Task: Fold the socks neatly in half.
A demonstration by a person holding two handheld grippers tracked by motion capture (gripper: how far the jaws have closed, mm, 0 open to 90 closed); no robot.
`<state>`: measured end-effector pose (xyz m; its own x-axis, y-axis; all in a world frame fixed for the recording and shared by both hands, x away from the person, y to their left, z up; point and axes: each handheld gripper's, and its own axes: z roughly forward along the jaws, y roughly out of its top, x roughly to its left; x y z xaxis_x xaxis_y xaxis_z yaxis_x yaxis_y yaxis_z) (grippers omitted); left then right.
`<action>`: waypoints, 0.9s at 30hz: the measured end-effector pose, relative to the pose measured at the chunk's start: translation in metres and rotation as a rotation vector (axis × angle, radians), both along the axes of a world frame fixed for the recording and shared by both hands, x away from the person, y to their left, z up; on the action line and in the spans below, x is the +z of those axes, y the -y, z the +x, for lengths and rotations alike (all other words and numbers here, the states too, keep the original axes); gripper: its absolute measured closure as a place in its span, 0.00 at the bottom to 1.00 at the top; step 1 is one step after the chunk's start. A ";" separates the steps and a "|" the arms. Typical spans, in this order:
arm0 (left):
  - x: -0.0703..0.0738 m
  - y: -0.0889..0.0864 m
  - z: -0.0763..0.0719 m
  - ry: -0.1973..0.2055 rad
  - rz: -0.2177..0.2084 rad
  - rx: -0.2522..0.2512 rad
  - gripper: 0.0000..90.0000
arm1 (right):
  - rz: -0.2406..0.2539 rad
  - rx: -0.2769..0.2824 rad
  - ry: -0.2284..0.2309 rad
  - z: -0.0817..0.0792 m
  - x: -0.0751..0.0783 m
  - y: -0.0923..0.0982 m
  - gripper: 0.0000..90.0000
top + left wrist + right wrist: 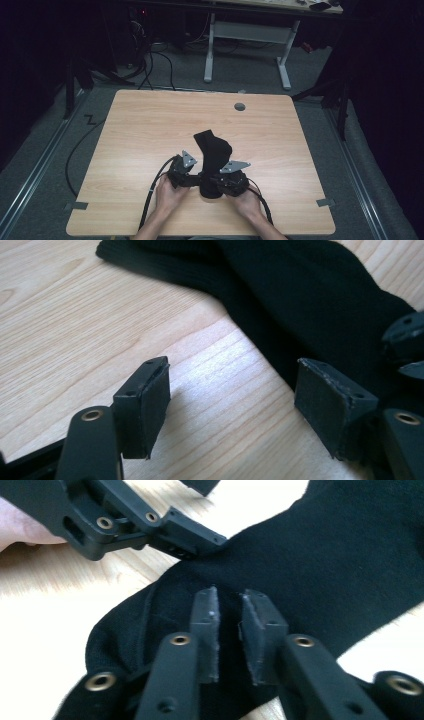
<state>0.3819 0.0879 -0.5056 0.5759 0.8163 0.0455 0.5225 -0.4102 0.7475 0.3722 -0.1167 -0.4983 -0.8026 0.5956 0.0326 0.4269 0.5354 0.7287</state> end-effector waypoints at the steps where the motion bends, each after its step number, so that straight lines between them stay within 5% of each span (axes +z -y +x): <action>1: 0.000 0.000 0.000 0.002 -0.003 -0.001 0.34 | -0.004 0.007 -0.001 0.000 0.000 0.000 0.91; 5: -0.002 -0.001 0.002 -0.007 -0.027 0.002 0.35 | 0.003 0.026 0.020 -0.004 0.003 0.001 0.95; 10: -0.002 0.000 0.002 0.005 -0.021 0.006 0.35 | -0.005 0.037 -0.014 -0.004 0.000 0.001 0.83; 16: -0.002 0.001 0.002 0.004 -0.026 0.020 0.35 | -0.021 0.061 0.011 -0.007 0.002 -0.001 0.97; 27: -0.003 0.003 0.003 0.016 -0.024 0.043 0.35 | 0.035 0.098 0.070 -0.023 0.033 0.006 0.98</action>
<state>0.3850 0.0846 -0.5083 0.5399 0.8410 0.0341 0.5273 -0.3695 0.7651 0.3489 -0.1225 -0.4650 -0.8581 0.5135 -0.0065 0.3209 0.5459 0.7739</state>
